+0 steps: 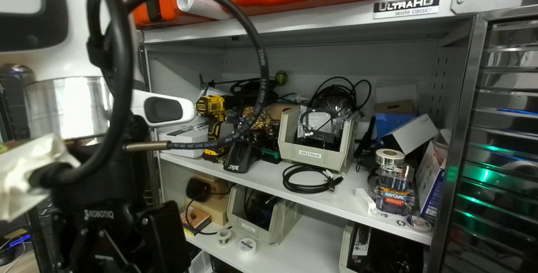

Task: Pick the cable and put it in the box

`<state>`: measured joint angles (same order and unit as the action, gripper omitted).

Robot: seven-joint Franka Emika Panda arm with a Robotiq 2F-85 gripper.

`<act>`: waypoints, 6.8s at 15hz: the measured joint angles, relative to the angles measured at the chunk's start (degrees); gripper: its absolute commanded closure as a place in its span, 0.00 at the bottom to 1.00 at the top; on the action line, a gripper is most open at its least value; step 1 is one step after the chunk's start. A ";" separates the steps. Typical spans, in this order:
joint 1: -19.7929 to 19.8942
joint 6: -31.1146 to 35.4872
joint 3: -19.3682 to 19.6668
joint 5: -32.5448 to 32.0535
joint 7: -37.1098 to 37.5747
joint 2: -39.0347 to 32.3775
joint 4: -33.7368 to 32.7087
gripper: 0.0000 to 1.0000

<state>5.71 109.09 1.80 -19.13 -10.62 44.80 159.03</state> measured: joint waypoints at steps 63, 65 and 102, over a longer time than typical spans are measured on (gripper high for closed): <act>-1.65 41.20 4.15 15.08 40.57 -59.35 -41.72 0.00; -2.74 42.85 5.19 14.54 41.85 -61.10 -42.76 0.00; -13.11 43.21 14.68 -3.52 52.53 -63.64 -43.00 0.96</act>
<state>-7.40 152.30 16.48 -22.66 41.91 -18.84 116.03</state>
